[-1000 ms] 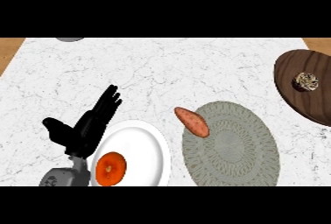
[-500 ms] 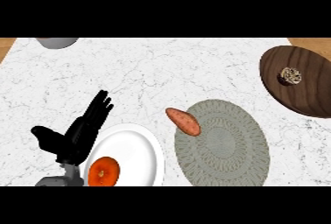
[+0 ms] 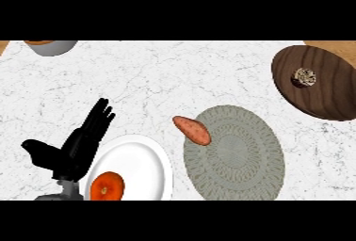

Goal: Pick the cupcake from the placemat and place it in the bowl

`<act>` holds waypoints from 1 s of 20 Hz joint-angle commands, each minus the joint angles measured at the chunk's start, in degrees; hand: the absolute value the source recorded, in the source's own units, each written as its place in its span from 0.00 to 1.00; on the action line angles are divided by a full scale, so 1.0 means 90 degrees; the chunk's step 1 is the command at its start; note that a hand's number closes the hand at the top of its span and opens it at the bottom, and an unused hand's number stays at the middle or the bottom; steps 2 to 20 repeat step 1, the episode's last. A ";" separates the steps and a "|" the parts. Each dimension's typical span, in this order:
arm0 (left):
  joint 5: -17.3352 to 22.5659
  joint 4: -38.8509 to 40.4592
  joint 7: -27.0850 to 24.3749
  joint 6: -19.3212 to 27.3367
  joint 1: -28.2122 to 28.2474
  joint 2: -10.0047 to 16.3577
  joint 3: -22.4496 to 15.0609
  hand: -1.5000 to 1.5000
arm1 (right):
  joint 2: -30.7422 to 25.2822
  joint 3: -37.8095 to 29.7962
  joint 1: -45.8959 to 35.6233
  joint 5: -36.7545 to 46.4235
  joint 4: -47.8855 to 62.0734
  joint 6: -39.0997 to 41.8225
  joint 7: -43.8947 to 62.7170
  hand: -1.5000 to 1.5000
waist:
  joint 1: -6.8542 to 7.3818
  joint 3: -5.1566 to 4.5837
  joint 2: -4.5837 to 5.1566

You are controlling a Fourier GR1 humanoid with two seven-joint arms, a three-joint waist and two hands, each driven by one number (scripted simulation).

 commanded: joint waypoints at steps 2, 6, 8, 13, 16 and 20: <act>0.0056 -0.0107 0.0009 -0.0063 0.0092 -0.0015 -0.0046 0.50 | 0.0898 0.0291 0.1608 0.0016 -0.0832 0.1284 -0.1160 1.00 | 0.0060 0.0009 0.0034; 0.0056 -0.0107 0.0009 -0.0063 0.0092 -0.0015 -0.0046 0.50 | 0.0898 0.0291 0.1608 0.0016 -0.0832 0.1284 -0.1160 1.00 | 0.0060 0.0009 0.0034; 0.0056 -0.0107 0.0009 -0.0063 0.0092 -0.0015 -0.0046 0.50 | 0.0898 0.0291 0.1608 0.0016 -0.0832 0.1284 -0.1160 1.00 | 0.0060 0.0009 0.0034; 0.0056 -0.0107 0.0009 -0.0063 0.0092 -0.0015 -0.0046 0.50 | 0.0898 0.0291 0.1608 0.0016 -0.0832 0.1284 -0.1160 1.00 | 0.0060 0.0009 0.0034; 0.0056 -0.0107 0.0009 -0.0063 0.0092 -0.0015 -0.0046 0.50 | 0.0898 0.0291 0.1608 0.0016 -0.0832 0.1284 -0.1160 1.00 | 0.0060 0.0009 0.0034; 0.0056 -0.0107 0.0009 -0.0063 0.0092 -0.0015 -0.0046 0.50 | 0.0898 0.0291 0.1608 0.0016 -0.0832 0.1284 -0.1160 1.00 | 0.0060 0.0009 0.0034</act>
